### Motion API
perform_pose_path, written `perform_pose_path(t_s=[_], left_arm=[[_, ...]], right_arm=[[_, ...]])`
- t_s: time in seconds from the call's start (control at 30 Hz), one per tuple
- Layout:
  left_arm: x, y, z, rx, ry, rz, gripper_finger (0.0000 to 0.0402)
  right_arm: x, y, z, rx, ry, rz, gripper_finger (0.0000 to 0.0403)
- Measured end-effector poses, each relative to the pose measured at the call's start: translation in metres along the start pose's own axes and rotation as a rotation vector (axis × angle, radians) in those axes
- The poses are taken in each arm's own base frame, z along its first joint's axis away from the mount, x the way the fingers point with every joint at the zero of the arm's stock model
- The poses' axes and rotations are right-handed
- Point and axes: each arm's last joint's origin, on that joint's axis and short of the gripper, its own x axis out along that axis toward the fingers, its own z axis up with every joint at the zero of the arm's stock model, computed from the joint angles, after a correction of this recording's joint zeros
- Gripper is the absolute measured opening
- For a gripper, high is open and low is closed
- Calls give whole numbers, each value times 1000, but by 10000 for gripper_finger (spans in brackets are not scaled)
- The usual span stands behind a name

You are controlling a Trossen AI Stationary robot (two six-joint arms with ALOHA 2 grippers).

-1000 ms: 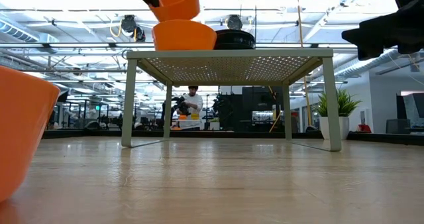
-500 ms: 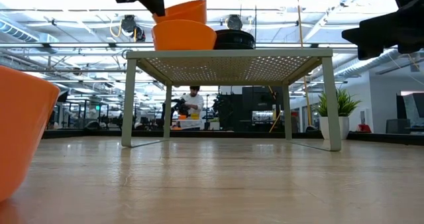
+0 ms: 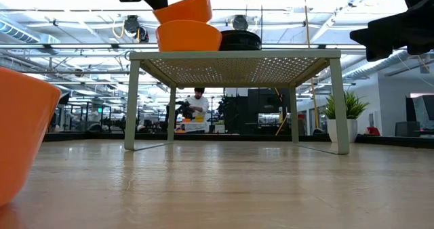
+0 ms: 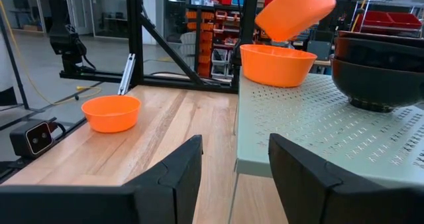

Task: Pick & Place Mini bowls
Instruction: Stack the right orange bowl on top of the orange bowl on the shelf

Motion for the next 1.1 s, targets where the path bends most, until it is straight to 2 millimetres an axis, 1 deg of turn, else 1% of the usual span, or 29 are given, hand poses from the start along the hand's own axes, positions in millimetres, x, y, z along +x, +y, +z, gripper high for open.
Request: perform_pose_path(t_s=[0.23,0.43,0.6,0.67,0.87,1.0,1.1], left_arm=[[0,-1,-1,11,13,-17,8],[-2,-7,-6,41,40,-55,5],[-3,-10,-8,56,41,-60,11],[-3,-11,-9,60,43,-62,6],[-3,-12,-11,68,47,-64,12],[-3,-11,-10,66,44,-60,5],[-3,-11,-10,66,42,-58,12]], right_arm=[[0,0,0,0,0,0,161],[0,0,0,0,0,0,161],[0,0,0,0,0,0,161],[0,0,0,0,0,0,161],[0,0,0,0,0,0,161],[0,0,0,0,0,0,161],[0,0,0,0,0,0,161]])
